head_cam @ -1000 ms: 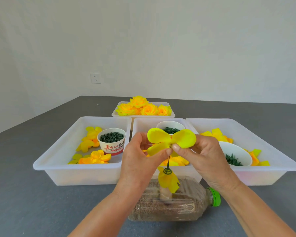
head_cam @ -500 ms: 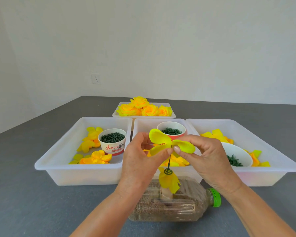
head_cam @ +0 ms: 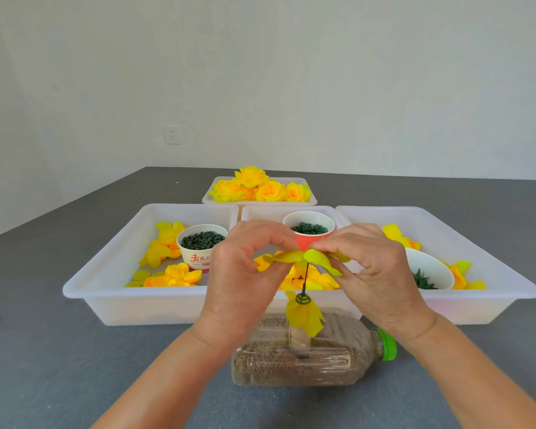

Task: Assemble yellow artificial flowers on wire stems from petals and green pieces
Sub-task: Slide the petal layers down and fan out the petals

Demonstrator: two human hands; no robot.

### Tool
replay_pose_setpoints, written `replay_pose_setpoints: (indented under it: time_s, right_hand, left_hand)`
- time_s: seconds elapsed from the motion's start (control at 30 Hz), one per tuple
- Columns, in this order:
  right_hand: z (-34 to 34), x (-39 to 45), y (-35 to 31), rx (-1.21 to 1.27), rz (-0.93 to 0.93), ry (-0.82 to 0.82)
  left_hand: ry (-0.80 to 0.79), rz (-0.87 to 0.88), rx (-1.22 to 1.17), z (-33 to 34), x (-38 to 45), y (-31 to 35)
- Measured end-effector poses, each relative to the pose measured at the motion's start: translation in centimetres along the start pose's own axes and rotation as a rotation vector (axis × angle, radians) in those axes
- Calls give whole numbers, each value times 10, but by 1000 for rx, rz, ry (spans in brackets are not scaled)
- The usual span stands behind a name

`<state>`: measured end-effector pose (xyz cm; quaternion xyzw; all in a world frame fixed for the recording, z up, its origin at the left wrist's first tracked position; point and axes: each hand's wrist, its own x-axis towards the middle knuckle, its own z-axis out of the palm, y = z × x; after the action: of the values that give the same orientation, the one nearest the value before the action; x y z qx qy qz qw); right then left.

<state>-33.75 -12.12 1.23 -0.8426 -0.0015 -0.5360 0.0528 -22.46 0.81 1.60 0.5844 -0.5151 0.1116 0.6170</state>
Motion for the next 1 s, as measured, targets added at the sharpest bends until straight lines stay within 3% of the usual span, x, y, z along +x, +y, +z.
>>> replay_pose_setpoints:
  time_s: [0.3, 0.6, 1.0]
  right_hand:
    - [5, -9, -1, -114, -27, -8]
    - [6, -24, -1, -186, -127, -107]
    - [5, -36, -4, -153, -117, -118]
  left_hand:
    - [-40, 364, 355, -4, -3, -15]
    - [-131, 502, 486, -6, -8, -26]
    - [-148, 542, 528, -7, -14, -35]
